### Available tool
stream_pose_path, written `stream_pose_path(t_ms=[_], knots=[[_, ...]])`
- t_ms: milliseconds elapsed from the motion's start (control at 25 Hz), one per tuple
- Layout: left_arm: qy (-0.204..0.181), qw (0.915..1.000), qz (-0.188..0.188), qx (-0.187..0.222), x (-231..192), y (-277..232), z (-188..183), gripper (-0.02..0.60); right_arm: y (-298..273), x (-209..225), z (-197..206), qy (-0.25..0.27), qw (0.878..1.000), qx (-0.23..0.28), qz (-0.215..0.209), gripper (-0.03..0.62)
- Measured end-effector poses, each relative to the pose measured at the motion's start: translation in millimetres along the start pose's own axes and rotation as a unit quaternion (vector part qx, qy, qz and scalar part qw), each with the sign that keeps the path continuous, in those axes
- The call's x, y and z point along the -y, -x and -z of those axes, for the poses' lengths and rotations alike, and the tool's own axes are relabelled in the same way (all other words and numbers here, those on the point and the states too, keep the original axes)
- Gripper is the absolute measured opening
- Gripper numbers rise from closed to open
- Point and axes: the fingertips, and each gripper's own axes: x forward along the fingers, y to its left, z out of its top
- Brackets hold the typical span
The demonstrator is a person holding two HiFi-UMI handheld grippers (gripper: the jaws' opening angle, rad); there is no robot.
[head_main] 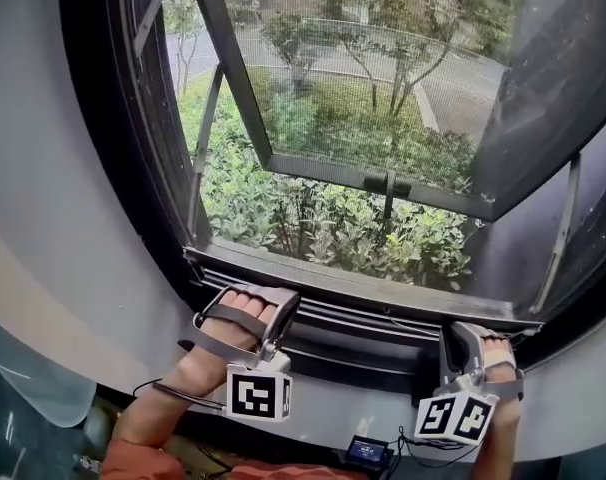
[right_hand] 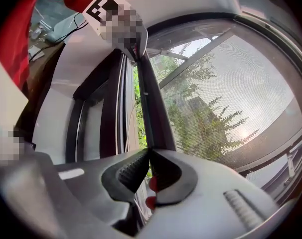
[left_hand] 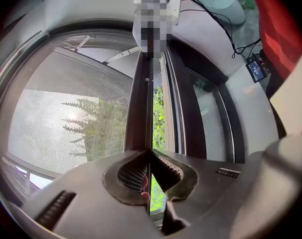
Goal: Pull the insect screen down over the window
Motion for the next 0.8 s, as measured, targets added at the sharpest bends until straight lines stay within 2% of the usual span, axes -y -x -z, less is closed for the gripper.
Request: stream_pose_path(t_ms=[280,560,800], knots=[[0.017,0.9997,0.017,0.003,7.0,-1.2,-0.7,0.026,-1.1,-4.1,1.7,-0.017,1.0,-0.002,-0.011,0.032],[0.015,0.9994,0.03,0.0,12.7,-2.8,-0.5,0.026,-3.4,-9.3,3.6,-0.024,0.999,-0.006,-0.022,0.034],[0.019,0.9968,0.078,-0.001,43.6,-9.6,0.5,0.026,-13.7,-37.5,13.2,-0.027,0.997,-0.02,-0.064,0.034]])
